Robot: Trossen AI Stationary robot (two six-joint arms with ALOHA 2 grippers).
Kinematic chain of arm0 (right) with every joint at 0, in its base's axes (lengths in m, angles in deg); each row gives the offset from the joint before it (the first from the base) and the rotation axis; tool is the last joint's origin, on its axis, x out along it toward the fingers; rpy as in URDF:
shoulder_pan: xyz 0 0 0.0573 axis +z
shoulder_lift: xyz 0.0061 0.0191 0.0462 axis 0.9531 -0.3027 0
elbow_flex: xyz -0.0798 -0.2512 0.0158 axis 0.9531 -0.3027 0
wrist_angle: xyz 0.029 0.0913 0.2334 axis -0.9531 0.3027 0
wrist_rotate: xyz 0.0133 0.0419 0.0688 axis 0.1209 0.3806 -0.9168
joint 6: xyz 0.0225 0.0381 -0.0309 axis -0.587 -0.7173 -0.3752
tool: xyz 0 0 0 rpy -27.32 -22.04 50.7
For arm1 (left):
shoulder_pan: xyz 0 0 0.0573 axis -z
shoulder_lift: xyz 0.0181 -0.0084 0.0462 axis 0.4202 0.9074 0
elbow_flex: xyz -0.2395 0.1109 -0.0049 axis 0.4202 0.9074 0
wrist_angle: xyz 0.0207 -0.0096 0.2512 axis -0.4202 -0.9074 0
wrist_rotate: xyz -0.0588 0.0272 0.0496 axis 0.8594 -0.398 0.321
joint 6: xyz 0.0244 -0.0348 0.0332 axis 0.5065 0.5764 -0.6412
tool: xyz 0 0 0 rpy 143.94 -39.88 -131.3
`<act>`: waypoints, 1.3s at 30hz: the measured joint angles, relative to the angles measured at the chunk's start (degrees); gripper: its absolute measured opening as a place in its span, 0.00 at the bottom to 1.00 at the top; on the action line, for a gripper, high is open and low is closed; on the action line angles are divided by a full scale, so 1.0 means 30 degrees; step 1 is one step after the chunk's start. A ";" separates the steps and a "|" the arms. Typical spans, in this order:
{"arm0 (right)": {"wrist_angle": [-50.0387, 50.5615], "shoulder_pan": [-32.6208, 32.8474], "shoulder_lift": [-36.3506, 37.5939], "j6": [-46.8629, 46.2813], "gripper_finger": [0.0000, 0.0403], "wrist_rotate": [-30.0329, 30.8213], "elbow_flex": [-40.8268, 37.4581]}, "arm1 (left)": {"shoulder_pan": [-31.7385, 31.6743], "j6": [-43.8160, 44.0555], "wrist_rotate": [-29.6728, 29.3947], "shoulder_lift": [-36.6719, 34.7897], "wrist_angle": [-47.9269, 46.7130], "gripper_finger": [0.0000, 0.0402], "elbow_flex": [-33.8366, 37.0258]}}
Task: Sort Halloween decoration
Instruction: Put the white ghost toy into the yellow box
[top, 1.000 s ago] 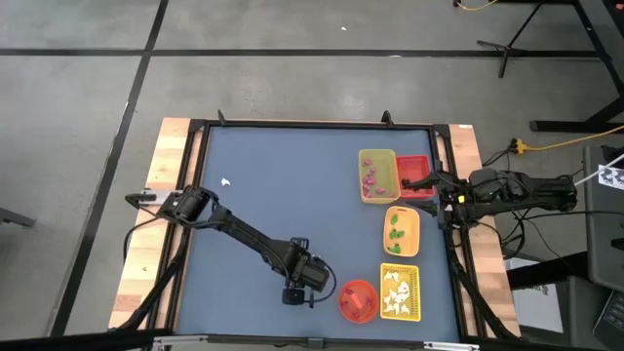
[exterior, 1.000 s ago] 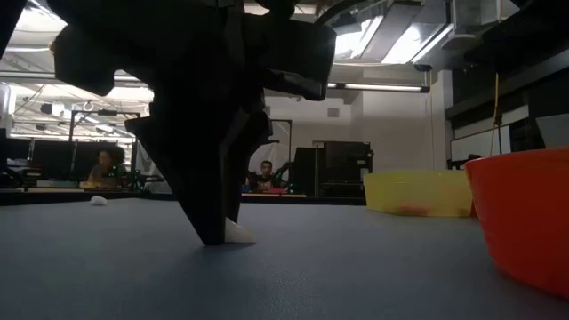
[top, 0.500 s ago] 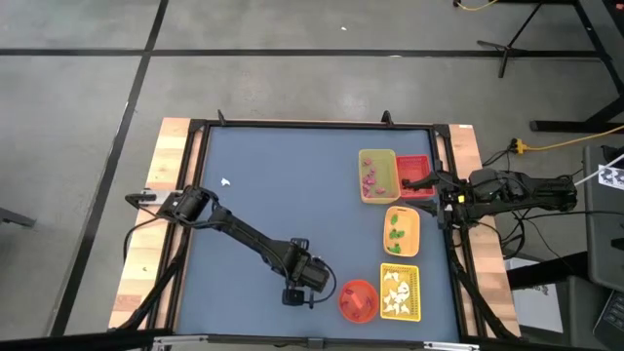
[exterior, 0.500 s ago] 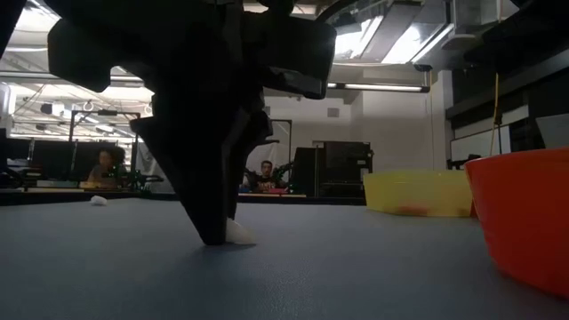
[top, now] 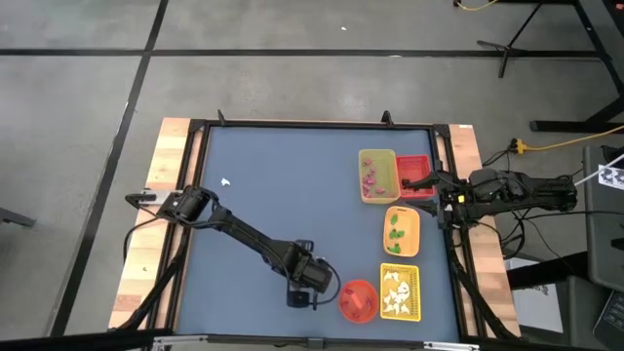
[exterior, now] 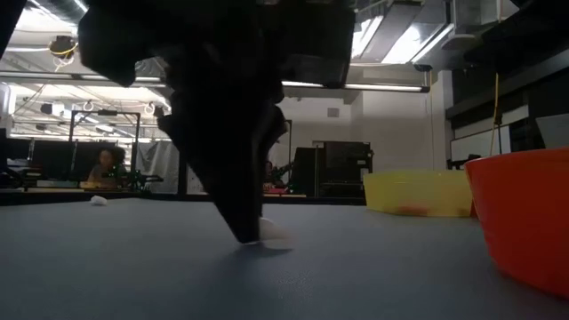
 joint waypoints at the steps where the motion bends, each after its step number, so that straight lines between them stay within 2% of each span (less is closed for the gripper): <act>1: -0.0002 -0.0003 0.0003 0.0000 0.56 0.0000 0.0000 | 0.0000 0.0000 0.0002 0.0000 0.0180 0.16 0.0000; 13: 0.0001 -0.0005 0.0000 0.0000 0.56 -0.0117 0.0000 | -0.0143 -0.0018 -0.0162 0.0000 0.2884 0.15 0.0000; 23: -0.0002 -0.0005 0.0002 0.0000 0.56 -0.0102 0.0000 | -0.1365 -0.0036 -0.0188 0.0000 0.5845 0.15 0.0000; 32: 0.0000 -0.0001 0.0007 0.0000 0.56 -0.0076 0.0000 | -0.2442 -0.0105 -0.0195 0.0000 1.1520 0.15 0.0000; 39: -0.0002 -0.0005 0.0003 0.0000 0.56 0.0015 0.0000 | -0.2497 -0.2006 -0.0698 0.0000 1.6906 0.15 0.0000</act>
